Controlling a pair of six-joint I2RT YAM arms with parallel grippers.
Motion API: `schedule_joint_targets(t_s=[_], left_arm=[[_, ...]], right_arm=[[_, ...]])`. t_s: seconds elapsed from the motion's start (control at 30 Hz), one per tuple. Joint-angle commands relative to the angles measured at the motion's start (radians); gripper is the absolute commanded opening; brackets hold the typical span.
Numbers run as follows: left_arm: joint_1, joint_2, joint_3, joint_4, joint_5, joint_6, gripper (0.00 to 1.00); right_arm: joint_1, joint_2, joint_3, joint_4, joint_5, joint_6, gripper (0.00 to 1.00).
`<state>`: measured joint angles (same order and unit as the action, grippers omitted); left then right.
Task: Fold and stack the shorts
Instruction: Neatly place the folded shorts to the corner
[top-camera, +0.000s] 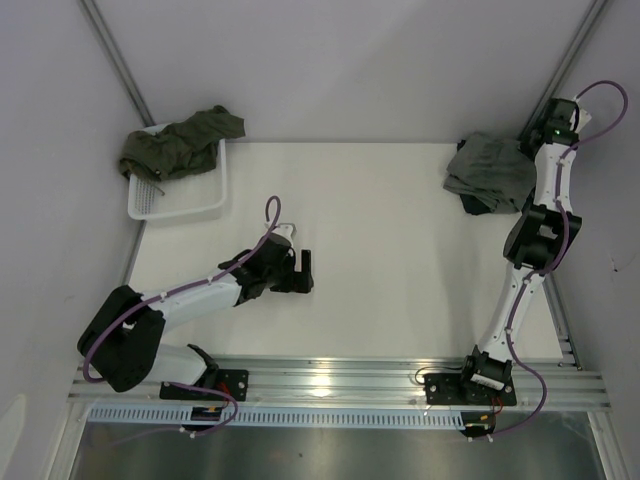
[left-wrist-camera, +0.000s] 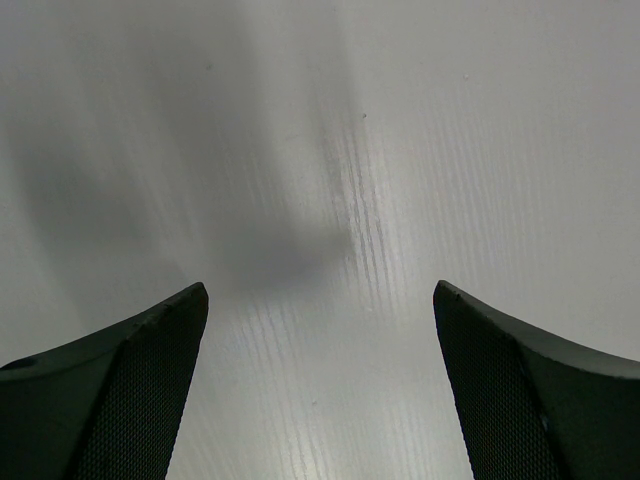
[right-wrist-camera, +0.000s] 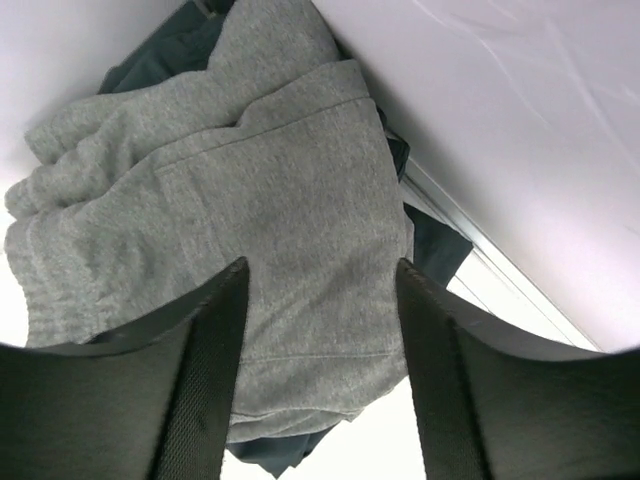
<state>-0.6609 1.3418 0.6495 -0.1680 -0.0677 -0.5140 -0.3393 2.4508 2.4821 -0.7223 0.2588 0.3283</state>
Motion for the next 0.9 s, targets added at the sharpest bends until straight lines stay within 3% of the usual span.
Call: schedule_joint_targets(t_s=[0.0, 0.1, 0.13, 0.17, 0.23, 0.37, 0.43, 0.47, 0.53, 0.57, 0.63, 0.67, 0.73, 0.77, 0.8, 0.87], left_arm=[[-0.006, -0.015, 0.019, 0.005, -0.007, 0.016, 0.95], [-0.006, -0.018, 0.016, 0.013, -0.001, 0.014, 0.95], [-0.008, -0.018, 0.015, 0.018, 0.0, 0.014, 0.96], [-0.009, -0.018, 0.015, 0.019, 0.003, 0.014, 0.96], [-0.014, -0.026, 0.007, 0.028, 0.008, 0.014, 0.96], [-0.026, -0.05, -0.01, 0.054, 0.022, 0.009, 0.97], [-0.034, -0.064, -0.017, 0.059, 0.017, 0.006, 0.97], [-0.039, -0.081, -0.02, 0.065, 0.014, 0.006, 0.98], [-0.043, -0.096, -0.024, 0.062, 0.0, 0.009, 0.99], [-0.045, -0.105, -0.025, 0.059, -0.006, 0.014, 0.99], [-0.045, -0.142, -0.028, 0.048, -0.017, 0.02, 0.99], [-0.046, -0.156, -0.03, 0.044, -0.032, 0.028, 0.99], [-0.048, -0.21, -0.04, 0.042, -0.052, 0.032, 0.99], [-0.048, -0.23, -0.05, 0.042, -0.075, 0.035, 0.99], [-0.048, -0.249, -0.063, 0.047, -0.086, 0.037, 0.99], [-0.048, -0.315, -0.083, 0.051, -0.118, 0.04, 0.99]], right_arm=[[0.003, -0.14, -0.04, 0.076, 0.03, 0.0, 0.59], [-0.015, -0.22, -0.132, 0.15, -0.198, 0.034, 0.47], [-0.023, -0.234, -0.217, 0.244, -0.384, 0.102, 0.4], [-0.032, -0.243, -0.262, 0.308, -0.461, 0.139, 0.23], [-0.04, -0.227, -0.315, 0.426, -0.561, 0.207, 0.13], [-0.026, -0.154, -0.291, 0.474, -0.731, 0.291, 0.0], [-0.008, -0.192, -0.351, 0.558, -0.794, 0.302, 0.0], [0.002, -0.226, -0.456, 0.592, -0.812, 0.295, 0.01], [0.04, -0.321, -0.605, 0.707, -0.807, 0.249, 0.06], [0.055, -0.432, -0.762, 0.76, -0.8, 0.229, 0.2], [0.086, -0.55, -0.894, 0.81, -0.75, 0.161, 0.41], [0.121, -0.667, -0.955, 0.816, -0.727, 0.143, 0.57], [0.16, -0.784, -1.133, 0.842, -0.663, 0.098, 0.72], [0.199, -0.903, -1.19, 0.85, -0.639, 0.086, 0.88], [0.221, -0.962, -1.297, 0.86, -0.618, 0.069, 0.96], [0.281, -1.074, -1.396, 0.865, -0.566, 0.032, 0.99]])
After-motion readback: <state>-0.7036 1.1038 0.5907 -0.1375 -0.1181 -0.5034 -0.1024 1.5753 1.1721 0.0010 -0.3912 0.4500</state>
